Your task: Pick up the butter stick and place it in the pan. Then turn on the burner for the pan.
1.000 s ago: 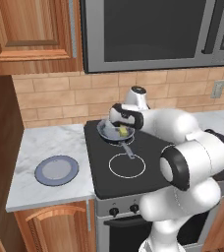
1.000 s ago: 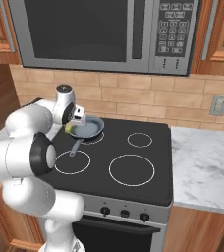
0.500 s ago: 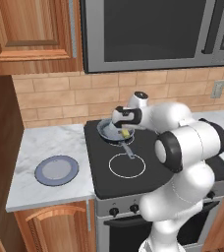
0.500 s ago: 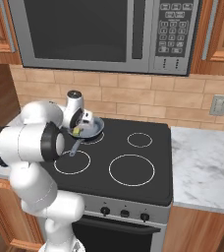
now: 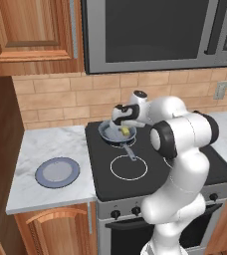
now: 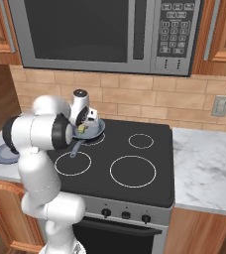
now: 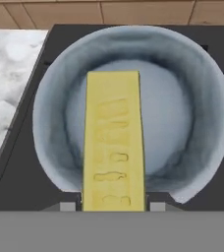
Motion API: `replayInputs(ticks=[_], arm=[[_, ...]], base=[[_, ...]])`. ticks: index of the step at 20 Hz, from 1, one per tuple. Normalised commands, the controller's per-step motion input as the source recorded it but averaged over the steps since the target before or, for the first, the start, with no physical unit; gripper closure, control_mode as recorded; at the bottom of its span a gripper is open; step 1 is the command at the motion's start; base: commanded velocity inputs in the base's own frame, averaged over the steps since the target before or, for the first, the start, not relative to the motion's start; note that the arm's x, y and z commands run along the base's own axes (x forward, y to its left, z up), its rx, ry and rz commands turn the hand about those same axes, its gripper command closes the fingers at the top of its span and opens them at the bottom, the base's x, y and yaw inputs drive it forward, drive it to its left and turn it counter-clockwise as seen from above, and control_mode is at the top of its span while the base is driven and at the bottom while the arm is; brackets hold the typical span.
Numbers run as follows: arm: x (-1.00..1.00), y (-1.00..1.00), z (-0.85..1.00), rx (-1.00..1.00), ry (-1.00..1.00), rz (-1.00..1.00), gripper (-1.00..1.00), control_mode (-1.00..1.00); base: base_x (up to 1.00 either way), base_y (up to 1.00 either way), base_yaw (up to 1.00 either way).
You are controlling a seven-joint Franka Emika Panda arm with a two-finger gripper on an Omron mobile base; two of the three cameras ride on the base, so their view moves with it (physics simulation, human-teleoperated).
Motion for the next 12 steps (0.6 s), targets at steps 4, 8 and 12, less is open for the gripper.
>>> replayInputs(ticks=[4, 8, 12], arm=[[0.35, 0.0, -0.15, 0.0, 0.0, 0.0, 1.0, -1.0], [0.24, 0.0, -0.34, 0.0, 0.0, 0.0, 1.0, -1.0], [0.17, 0.0, -0.35, 0.0, 0.0, 0.0, 1.0, -1.0]], base=[[0.0, 0.0, 0.0], [0.0, 0.0, 0.0], [0.0, 0.0, 0.0]])
